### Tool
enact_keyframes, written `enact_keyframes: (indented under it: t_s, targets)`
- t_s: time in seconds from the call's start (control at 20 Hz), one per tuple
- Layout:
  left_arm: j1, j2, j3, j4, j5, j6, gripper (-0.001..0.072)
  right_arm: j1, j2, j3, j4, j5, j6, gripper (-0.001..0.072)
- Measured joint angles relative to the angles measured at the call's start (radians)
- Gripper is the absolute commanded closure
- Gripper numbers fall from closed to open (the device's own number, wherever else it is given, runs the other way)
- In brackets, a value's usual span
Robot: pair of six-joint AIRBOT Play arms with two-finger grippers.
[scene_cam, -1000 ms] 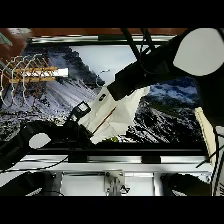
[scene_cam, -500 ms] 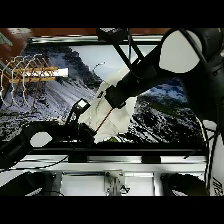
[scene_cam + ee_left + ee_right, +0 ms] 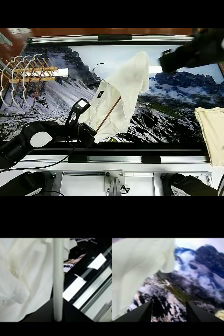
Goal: Fold the shirts.
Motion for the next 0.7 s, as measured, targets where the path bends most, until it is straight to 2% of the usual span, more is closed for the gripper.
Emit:
enact_keyframes:
  t_s: [0.1, 0.15, 0.25, 0.35, 0.55, 0.7]
  targets:
    - [0.0, 0.0, 0.0, 0.0, -0.005, 0.019, 0.0652, -0.195, -0.024, 0.0, 0.09, -0.005, -0.035, 0.0168]
    - [0.0, 0.0, 0.0, 0.001, -0.01, 0.032, 0.0652, -0.279, -0.04, 0.0, 0.138, 0.003, -0.088, 0.0168]
    - [0.0, 0.0, 0.0, 0.004, -0.019, 0.056, 0.0652, -0.417, -0.077, 0.0, 0.235, 0.039, -0.289, 0.0169]
    - [0.0, 0.0, 0.0, 0.01, -0.041, 0.088, 0.0652, -0.502, -0.114, 0.0, 0.349, 0.072, -0.537, 0.0168]
    - [0.0, 0.0, 0.0, 0.039, -0.109, 0.13, 0.0652, -0.529, -0.181, 0.0, 0.567, 0.106, -0.952, 0.0167]
    - [0.0, 0.0, 0.0, 0.051, -0.144, 0.153, 0.0651, -0.481, -0.224, 0.0, 0.635, 0.116, -1.139, 0.0166]
